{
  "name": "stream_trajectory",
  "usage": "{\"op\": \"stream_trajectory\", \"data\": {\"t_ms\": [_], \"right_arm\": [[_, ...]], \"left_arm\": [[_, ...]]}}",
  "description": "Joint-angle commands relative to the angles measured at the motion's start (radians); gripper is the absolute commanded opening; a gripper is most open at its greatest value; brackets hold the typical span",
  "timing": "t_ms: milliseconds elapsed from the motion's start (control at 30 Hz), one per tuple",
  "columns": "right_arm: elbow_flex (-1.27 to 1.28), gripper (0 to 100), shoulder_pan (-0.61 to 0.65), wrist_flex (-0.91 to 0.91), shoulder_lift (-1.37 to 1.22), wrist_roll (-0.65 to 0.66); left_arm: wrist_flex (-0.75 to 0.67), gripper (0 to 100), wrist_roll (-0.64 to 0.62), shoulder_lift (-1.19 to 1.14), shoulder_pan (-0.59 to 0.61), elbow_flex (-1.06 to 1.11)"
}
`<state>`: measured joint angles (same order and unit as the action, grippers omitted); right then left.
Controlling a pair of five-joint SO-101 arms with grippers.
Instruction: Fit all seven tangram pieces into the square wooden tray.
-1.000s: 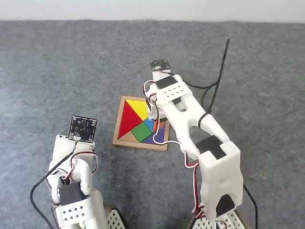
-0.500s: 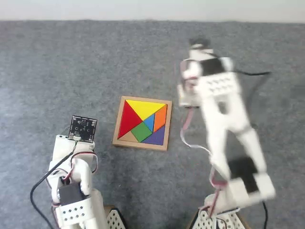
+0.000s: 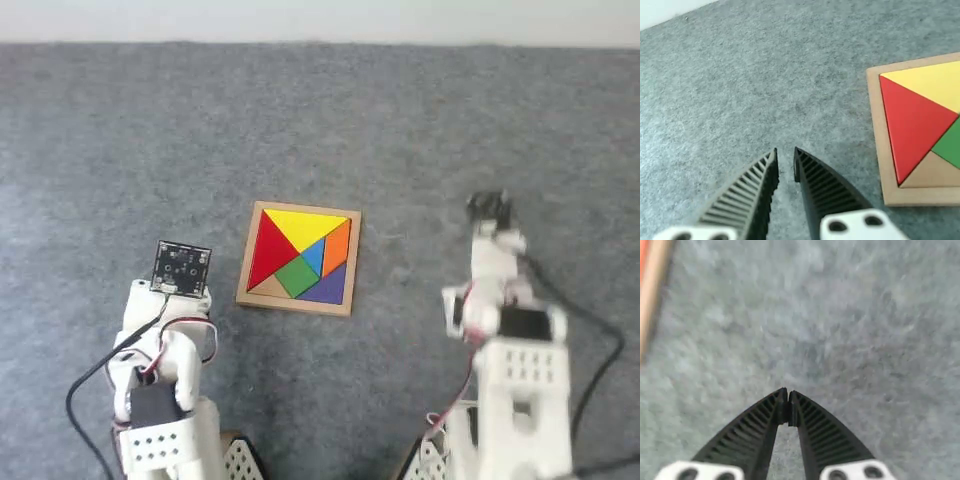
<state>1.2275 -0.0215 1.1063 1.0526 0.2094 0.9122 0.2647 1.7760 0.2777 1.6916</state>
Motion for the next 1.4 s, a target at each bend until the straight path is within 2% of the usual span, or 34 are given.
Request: {"op": "stream_trajectory", "data": {"t_ms": [0, 133, 200, 300, 367, 500, 1367], "right_arm": [[0.169, 0.9, -0.018, -0.031, 0.272, 0.017], [0.365, 0.8, -0.013, -0.031, 0.521, 0.015], [0.473, 0.8, -0.022, -0.022, 0.638, 0.025], [0.456, 0.9, -0.045, 0.124, 0.776, 0.021], [0.456, 0.9, -0.053, 0.213, 0.766, 0.020], [0.457, 0.8, -0.048, 0.166, 0.731, 0.023], [0.457, 0.8, -0.048, 0.168, 0.731, 0.023]], "left_arm": [[-0.011, 6, -0.040, 0.012, 0.000, -0.007], [0.046, 6, -0.183, 0.012, -0.005, -0.007], [0.066, 6, -0.210, 0.012, -0.002, -0.007], [0.091, 6, -0.216, 0.012, -0.003, -0.007], [0.104, 6, -0.216, 0.012, -0.005, -0.007], [0.117, 5, -0.215, 0.012, -0.006, -0.007], [0.117, 5, -0.210, 0.012, 0.002, -0.007]]}}
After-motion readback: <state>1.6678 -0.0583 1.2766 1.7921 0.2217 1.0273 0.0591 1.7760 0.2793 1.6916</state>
